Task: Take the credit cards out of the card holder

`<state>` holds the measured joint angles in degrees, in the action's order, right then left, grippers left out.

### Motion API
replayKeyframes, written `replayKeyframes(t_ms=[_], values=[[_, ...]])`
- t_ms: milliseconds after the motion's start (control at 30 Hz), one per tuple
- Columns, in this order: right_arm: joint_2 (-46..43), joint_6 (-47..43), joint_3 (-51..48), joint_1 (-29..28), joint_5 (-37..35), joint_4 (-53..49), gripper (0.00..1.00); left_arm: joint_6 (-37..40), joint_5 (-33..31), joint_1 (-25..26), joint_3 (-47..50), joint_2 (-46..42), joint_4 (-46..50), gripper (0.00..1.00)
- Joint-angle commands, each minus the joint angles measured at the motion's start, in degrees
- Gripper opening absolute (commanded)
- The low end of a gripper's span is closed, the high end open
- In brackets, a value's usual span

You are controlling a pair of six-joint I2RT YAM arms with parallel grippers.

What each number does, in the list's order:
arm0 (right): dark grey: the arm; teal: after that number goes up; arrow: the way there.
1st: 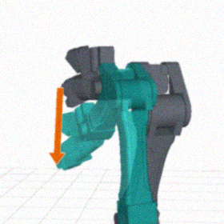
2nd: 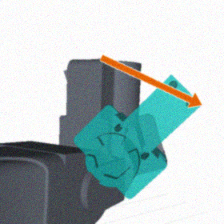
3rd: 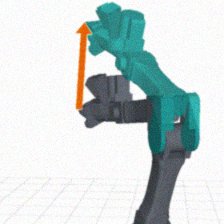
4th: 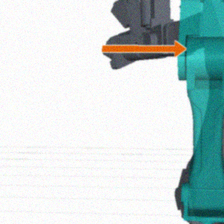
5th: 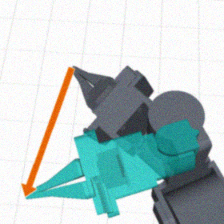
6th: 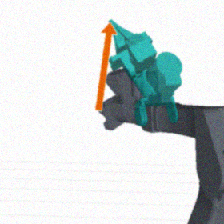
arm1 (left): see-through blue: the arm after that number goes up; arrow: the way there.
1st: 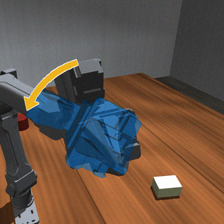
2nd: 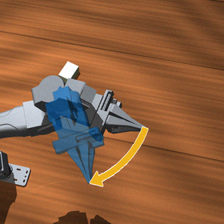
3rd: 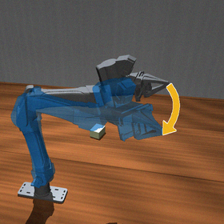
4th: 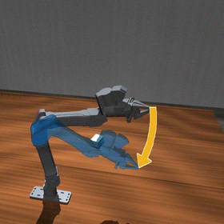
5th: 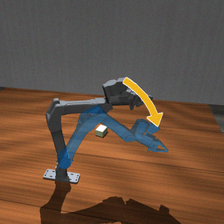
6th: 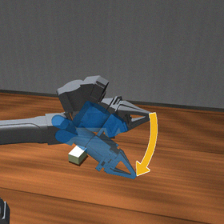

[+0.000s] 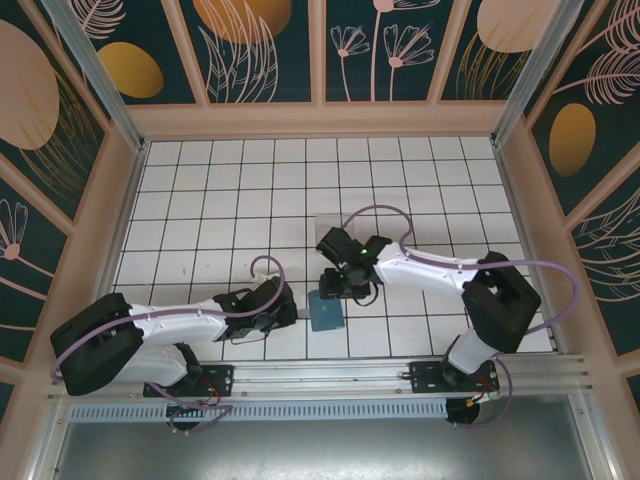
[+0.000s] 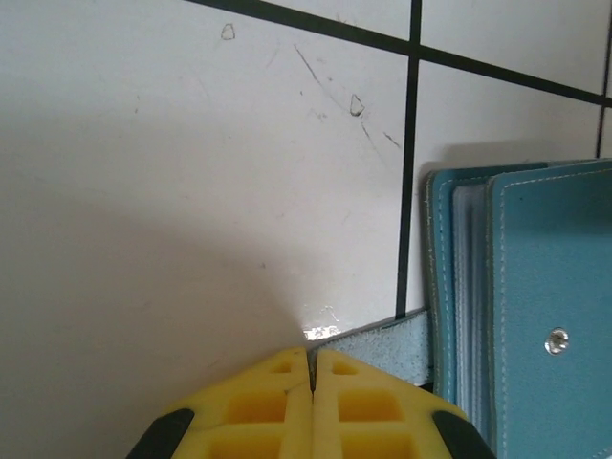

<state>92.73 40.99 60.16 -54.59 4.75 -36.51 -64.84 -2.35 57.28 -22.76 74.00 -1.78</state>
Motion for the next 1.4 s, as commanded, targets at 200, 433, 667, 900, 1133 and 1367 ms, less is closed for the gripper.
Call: replayKeyframes(t_ms=[200, 433, 667, 900, 1133, 1367], values=[[11.4, 0.8, 13.1, -4.7, -9.2, -13.3, 0.67, -0.8, 7.2, -1.3, 6.2, -0.8, -13.8, 0.01], [17.8, 1.4, 19.2, -6.4, -12.0, -18.3, 0.76, 0.6, 9.0, -1.5, 6.7, 0.6, -15.0, 0.02], [19.4, 2.1, 20.0, -6.8, -14.6, -20.9, 0.77, 1.0, 8.9, -1.6, 6.9, 0.6, -14.5, 0.02], [19.4, 1.6, 19.4, -6.8, -16.2, -21.8, 0.77, 0.5, 9.2, -1.5, 6.8, 1.6, -14.9, 0.02], [17.4, 1.6, 18.8, -6.7, -16.1, -21.9, 0.76, -0.1, 8.8, -1.6, 6.9, 1.5, -14.3, 0.02], [14.7, 2.4, 16.8, -6.6, -15.2, -21.2, 0.76, -0.3, 8.6, -1.5, 6.7, 1.9, -13.7, 0.02]])
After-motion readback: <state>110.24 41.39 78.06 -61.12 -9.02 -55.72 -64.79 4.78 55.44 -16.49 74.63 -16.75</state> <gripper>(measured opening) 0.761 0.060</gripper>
